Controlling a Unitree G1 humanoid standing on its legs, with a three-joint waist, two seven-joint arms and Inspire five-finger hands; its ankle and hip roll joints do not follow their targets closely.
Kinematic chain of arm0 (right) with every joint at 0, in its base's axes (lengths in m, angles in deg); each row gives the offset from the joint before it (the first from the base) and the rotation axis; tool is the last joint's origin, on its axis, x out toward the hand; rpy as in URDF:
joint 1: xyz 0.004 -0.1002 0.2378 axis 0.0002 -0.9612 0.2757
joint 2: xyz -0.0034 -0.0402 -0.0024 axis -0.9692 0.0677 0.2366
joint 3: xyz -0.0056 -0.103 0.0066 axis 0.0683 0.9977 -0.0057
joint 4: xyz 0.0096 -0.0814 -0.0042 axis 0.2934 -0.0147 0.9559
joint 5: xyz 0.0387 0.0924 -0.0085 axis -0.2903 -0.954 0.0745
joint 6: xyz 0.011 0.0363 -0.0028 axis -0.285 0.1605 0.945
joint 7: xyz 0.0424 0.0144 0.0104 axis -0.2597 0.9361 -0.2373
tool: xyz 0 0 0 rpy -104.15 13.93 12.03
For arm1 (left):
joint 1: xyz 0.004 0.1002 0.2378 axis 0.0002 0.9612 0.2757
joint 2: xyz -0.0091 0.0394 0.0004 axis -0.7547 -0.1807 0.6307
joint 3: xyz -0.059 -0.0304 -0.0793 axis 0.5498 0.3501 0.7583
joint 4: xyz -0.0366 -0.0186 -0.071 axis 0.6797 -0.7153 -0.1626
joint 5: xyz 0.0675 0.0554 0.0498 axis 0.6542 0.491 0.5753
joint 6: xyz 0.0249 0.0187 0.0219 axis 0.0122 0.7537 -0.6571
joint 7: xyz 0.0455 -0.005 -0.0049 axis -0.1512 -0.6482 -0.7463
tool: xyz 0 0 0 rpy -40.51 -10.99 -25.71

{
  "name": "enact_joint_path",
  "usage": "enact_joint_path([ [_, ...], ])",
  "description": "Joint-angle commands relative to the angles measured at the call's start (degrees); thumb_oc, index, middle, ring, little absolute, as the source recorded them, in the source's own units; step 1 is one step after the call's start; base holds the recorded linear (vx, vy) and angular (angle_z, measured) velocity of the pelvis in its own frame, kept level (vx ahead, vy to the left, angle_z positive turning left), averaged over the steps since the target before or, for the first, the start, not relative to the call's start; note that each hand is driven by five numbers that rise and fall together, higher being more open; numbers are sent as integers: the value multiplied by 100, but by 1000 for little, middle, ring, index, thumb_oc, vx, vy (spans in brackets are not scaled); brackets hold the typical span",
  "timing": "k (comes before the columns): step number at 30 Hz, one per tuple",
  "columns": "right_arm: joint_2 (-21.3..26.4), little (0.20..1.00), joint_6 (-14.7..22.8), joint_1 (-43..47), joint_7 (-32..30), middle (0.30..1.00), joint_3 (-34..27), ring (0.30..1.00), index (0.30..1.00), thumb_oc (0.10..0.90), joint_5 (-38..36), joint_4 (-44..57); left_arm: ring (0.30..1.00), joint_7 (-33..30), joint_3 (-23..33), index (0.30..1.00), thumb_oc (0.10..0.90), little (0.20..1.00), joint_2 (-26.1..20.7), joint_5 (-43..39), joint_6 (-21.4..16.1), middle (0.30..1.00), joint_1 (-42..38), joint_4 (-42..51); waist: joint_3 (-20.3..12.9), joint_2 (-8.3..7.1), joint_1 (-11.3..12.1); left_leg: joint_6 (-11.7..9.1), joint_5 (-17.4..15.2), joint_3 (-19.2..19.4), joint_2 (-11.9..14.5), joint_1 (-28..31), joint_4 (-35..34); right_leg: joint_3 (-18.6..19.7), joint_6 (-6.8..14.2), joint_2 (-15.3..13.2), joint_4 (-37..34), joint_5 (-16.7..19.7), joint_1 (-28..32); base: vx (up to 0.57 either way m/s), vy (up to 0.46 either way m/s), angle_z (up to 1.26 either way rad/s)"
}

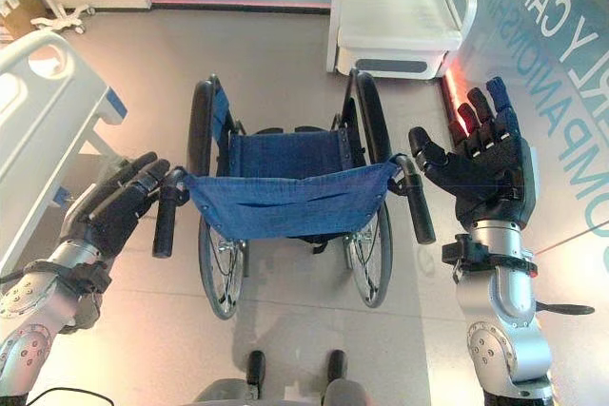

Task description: Push the wheelchair next to the bed

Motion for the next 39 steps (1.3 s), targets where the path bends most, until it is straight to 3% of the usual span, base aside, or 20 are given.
enact_joint_path([
  [1, 431, 900, 375, 364, 141, 900, -45, 900, 900, 800, 44, 780, 900, 466, 118, 900, 800, 900, -556, -318, -345, 900, -252, 512, -408, -49, -33, -127, 38, 241, 99, -162, 21, 96, 0, -10, 8, -14, 147, 0, 0, 0],
  [4, 505, 900, 289, 346, 128, 900, -18, 900, 900, 800, 22, 769, 900, 747, -50, 900, 800, 900, -611, -639, -221, 900, -279, 641, -403, -34, -53, -127, 37, 255, 106, -166, 21, 107, 6, -11, 8, -4, 132, 0, 0, 0],
  [15, 849, 900, 31, 183, 97, 900, 41, 900, 900, 800, -343, 703, 900, 1180, -330, 900, 800, 900, -981, -1184, -496, 900, -297, 990, -409, -29, -98, -144, -23, 283, 120, -120, 21, 93, 54, -30, 8, -64, 181, 0, 0, 0],
  [21, 1008, 900, -118, 128, 30, 900, 9, 900, 900, 800, -288, 666, 900, 1350, -384, 900, 800, 900, -1187, -518, -440, 900, -294, 1054, -417, -23, -104, -150, -18, 283, 128, -129, 21, 72, 64, -41, 8, -67, 179, 0, 0, 0],
  [23, 1111, 900, -147, 123, -18, 900, -49, 900, 900, 800, -303, 621, 900, 1646, -354, 900, 800, 900, -1409, 58, -528, 900, -261, 1003, -415, -18, -105, -142, -14, 275, 121, -139, 21, 75, 74, -45, 8, -64, 171, 0, 0, 0],
  [25, 1185, 900, -191, 133, -82, 900, -72, 900, 900, 800, -370, 633, 900, 1868, -364, 900, 800, 900, -1486, 128, -592, 900, -258, 1004, -419, -18, -107, -143, -16, 264, 119, -143, 21, 78, 74, -45, 8, -67, 165, 0, 0, 0],
  [27, 1267, 900, -208, 134, -172, 900, -79, 900, 900, 800, -384, 598, 900, 2145, -312, 900, 800, 900, -1684, 197, -926, 900, -204, 1040, -408, -2, -106, -143, -22, 265, 121, -151, 21, 80, 79, -49, 8, -62, 153, 0, 0, 0],
  [33, 1237, 900, -225, 23, -198, 900, -90, 900, 900, 800, -312, 506, 900, 1728, -61, 900, 800, 900, -1875, 152, -1156, 900, -129, 1083, -442, 9, -100, -154, -46, 274, 121, -122, 21, 50, 94, -65, 8, -80, 181, 2, 1, 1],
  [35, 1246, 900, -366, -88, -238, 900, -169, 900, 900, 800, -138, 517, 900, 1614, 61, 900, 800, 900, -1891, 397, -1212, 900, -28, 1042, -466, 4, -101, -159, -42, 264, 117, -125, 21, 46, 98, -70, 8, -87, 184, 0, 0, 0],
  [38, 1388, 900, -832, -172, -219, 900, -309, 900, 900, 800, -1, 446, 900, 1555, 309, 900, 800, 900, -1934, 527, -1294, 900, 106, 991, -468, -6, -80, -160, -38, 250, 117, -140, 21, 25, 92, -75, 8, -97, 182, 0, 0, 0],
  [39, 1475, 900, -1146, -205, -93, 900, -343, 900, 900, 800, 56, 394, 900, 1512, 417, 900, 800, 900, -1972, 535, -1319, 900, 165, 964, -463, -13, -71, -171, -36, 236, 117, -149, 21, 12, 94, -75, 8, -103, 181, 0, 0, 0],
])
